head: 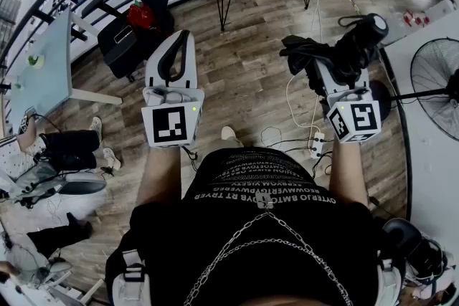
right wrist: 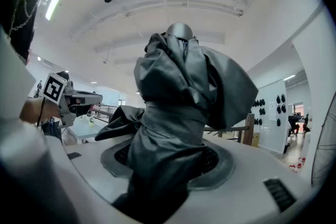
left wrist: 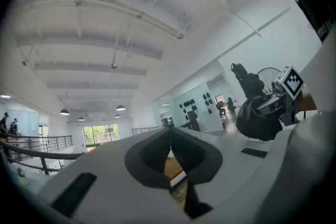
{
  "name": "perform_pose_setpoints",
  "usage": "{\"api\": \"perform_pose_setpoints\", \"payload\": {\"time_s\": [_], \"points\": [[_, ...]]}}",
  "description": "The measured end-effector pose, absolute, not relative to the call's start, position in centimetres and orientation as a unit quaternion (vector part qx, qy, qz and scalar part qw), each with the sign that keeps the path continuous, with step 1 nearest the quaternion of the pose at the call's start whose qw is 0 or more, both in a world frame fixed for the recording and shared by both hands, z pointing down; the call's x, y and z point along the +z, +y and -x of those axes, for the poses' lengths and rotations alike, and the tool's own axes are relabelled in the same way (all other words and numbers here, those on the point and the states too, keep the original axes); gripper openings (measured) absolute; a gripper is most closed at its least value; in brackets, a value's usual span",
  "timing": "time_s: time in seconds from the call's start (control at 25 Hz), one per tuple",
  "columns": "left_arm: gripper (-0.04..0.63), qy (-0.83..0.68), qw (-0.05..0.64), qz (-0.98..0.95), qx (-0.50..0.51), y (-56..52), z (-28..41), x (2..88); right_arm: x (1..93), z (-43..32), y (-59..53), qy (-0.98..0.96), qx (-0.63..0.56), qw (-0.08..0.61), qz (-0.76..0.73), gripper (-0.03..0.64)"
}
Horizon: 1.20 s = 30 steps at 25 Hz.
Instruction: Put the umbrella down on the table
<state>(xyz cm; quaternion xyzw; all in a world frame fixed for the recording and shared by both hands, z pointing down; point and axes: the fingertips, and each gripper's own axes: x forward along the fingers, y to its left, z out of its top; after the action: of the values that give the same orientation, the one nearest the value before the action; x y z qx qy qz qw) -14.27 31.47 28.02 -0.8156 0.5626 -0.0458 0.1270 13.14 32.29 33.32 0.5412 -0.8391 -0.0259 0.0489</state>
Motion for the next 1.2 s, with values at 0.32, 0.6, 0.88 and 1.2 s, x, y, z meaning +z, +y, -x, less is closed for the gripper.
{"api": "perform_pose_setpoints", "payload": {"time_s": [0.32,0.6,0.88,1.2], "points": [[0.031,0.539,0.108,0.832,-0.078,30.7,17.4,30.8,34.3,-10.4,31.0,-0.842,-0.004,0.058,-0.537,0.260],[0.031,0.530,0.087,0.841,-0.061,29.0,22.2,32.1,34.3,-6.6,30.9,-0.838,0.024,0.051,-0.543,0.261],[0.031,0.505,0.078,0.859,-0.025,28.8,20.8,32.2,33.1,-7.6,30.6,-0.832,0.003,0.024,-0.554,0.259],[0.031,0.520,0.049,0.853,0.000,26.2,20.7,32.6,33.3,-8.4,28.8,-0.832,-0.022,0.059,-0.550,0.259]]}}
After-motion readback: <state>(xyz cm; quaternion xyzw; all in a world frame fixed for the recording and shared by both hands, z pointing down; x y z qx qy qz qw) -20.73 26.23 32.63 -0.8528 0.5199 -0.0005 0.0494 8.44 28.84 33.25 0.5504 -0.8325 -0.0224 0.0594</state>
